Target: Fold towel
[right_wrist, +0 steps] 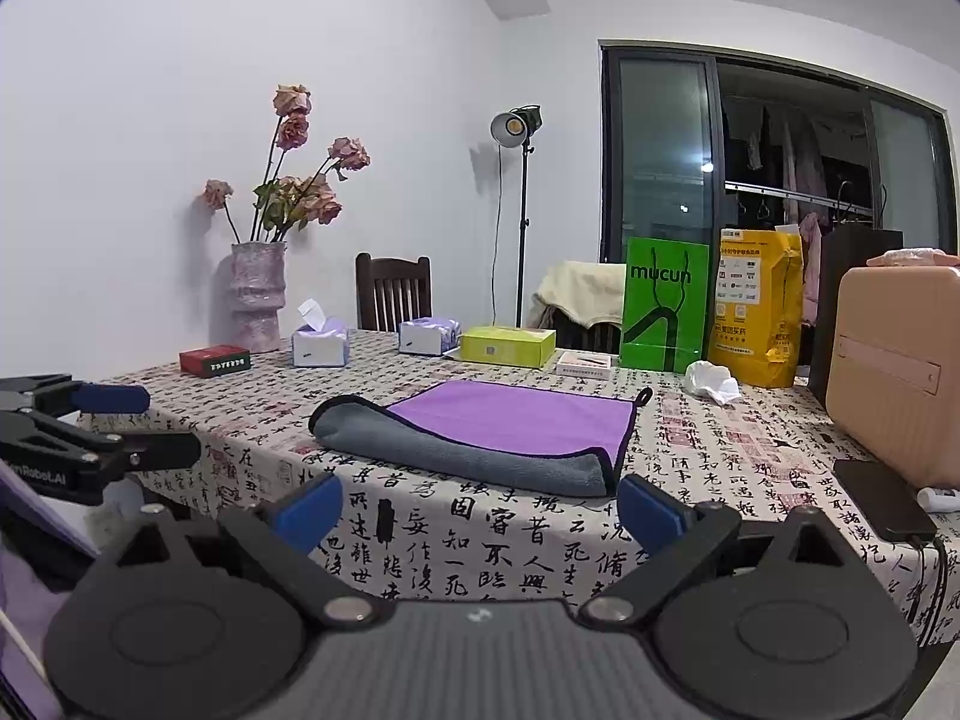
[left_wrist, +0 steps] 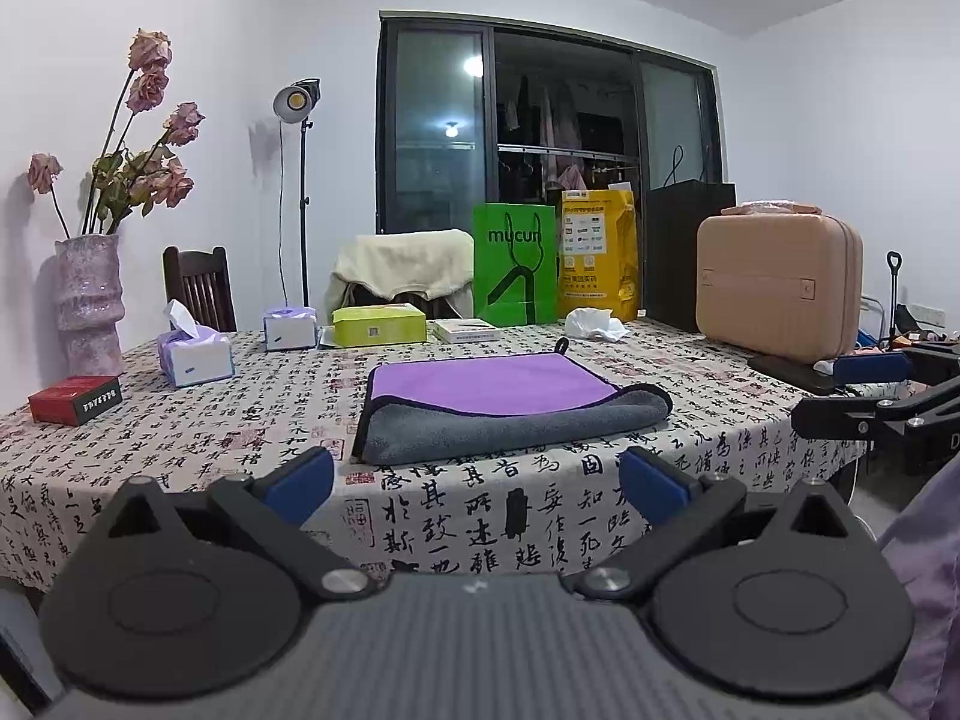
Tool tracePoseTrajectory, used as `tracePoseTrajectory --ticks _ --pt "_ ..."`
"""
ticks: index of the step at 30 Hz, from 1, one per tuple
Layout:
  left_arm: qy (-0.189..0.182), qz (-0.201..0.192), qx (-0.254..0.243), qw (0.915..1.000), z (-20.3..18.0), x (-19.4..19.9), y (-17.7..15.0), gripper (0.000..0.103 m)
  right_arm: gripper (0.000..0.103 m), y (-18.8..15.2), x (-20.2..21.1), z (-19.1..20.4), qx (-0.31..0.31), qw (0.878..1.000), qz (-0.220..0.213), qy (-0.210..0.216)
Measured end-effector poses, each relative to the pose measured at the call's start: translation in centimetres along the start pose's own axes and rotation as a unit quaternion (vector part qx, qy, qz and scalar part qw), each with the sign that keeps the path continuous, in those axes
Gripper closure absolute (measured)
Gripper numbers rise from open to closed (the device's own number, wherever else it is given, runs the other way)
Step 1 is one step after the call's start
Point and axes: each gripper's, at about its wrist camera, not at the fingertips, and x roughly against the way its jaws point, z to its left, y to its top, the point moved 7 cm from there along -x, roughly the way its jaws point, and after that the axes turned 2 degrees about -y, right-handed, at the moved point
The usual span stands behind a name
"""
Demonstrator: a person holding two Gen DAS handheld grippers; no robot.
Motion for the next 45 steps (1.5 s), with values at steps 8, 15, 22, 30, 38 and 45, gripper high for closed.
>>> tracePoseTrajectory --ticks 8,15,22,30,38,45 --pt "0.0 0.0 -0.002 1.0 -0.09 -0.02 0.05 0.0 0.005 0.07 -0.07 0.06 0.003 1.0 -0.001 -0.002" --pt "-0.001 -0.001 -0.002 1.0 -0.1 0.02 0.05 0.0 0.005 0.05 -0.08 0.14 0.002 1.0 -0.001 0.0" --pt "-0.001 -0.001 -0.003 1.0 -0.15 0.02 0.08 0.0 0.005 0.08 -0.1 0.24 0.003 1.0 -0.001 0.001" --pt "0.0 -0.001 -0.003 1.0 -0.15 0.01 0.1 0.0 0.005 0.07 -0.15 0.21 0.002 1.0 -0.001 0.0" --pt "0.0 -0.001 -0.003 1.0 -0.16 0.03 0.12 0.0 0.004 0.0 -0.16 0.14 0.001 1.0 0.0 0.0" --pt "-0.002 0.001 -0.003 1.0 -0.29 -0.06 0.14 0.0 0.004 -0.09 -0.11 0.04 0.001 1.0 0.0 0.0"
